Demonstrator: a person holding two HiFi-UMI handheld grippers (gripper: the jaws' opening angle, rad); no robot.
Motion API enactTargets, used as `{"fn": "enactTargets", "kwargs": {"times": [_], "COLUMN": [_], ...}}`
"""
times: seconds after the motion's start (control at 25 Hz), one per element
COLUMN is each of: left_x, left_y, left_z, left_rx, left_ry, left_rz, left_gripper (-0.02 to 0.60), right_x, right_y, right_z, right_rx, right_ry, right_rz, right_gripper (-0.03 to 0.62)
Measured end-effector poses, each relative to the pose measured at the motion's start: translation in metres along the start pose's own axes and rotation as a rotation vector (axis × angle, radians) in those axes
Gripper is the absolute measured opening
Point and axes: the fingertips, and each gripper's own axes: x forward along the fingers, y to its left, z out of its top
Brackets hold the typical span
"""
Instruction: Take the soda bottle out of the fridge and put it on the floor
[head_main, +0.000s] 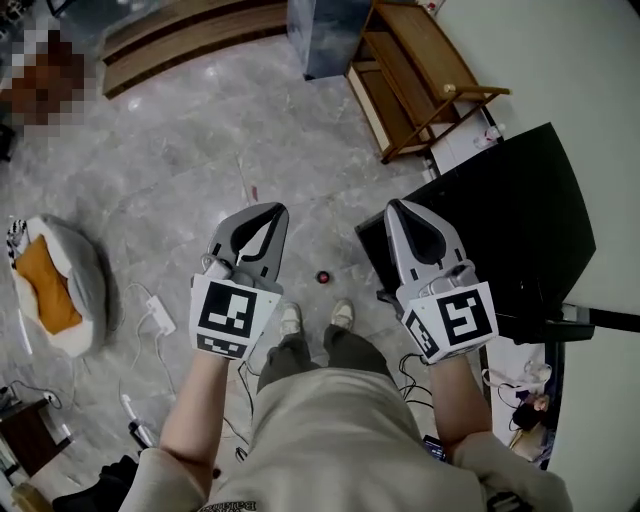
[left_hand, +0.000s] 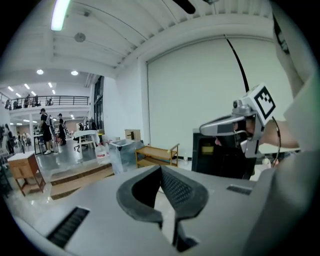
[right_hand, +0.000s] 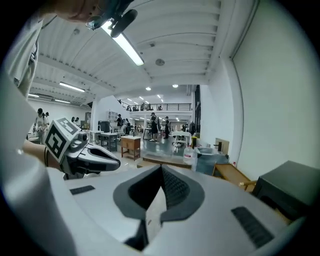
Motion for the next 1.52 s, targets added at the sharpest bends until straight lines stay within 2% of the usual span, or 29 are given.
{"fn": "enactTargets", "kwargs": {"times": [0.08,0.32,0.48,0.64,0.88,1.12,1.52], "left_x": [-0.016,-0.067,-0.102,-0.129,-0.148,-0.155,-0.153], "left_y": [0.002,0.002,0.004,0.002,-0.002,-0.001,-0.013], "left_z": [0.026,0.087,0.109,0.121,0.134,0.144,0.152], "left_rx": [-0.009,0.039,0.101,0.132,0.184,0.169,0.197], "left_ry": [-0.048,-0.171,-0.201,-0.216,-0.234,-0.257,-0.256], "left_rz": [-0.004,0.025,0.067,0.093,0.111,0.130,0.096], "left_gripper": [0.006,0.006,0.006,0.006,0.006,0.006,0.006], "right_x": [-0.011,-0.046,-0.065,-0.082,-0.095,-0.093,-0.101], "right_y": [0.006,0.026,0.038,0.044,0.043,0.046,0.044], "right_z": [0.028,0.092,0.125,0.147,0.160,0.159,0.163], "right_rx": [-0.021,-0.076,-0.109,-0.129,-0.137,-0.136,-0.136], "right_ry": [-0.050,-0.158,-0.218,-0.262,-0.289,-0.273,-0.281], "right_rz": [0.007,0.027,0.021,0.016,0.008,0.019,0.022], "right_gripper": [-0.005,-0.005,-0.005,-0.005,-0.005,-0.005,-0.005]}}
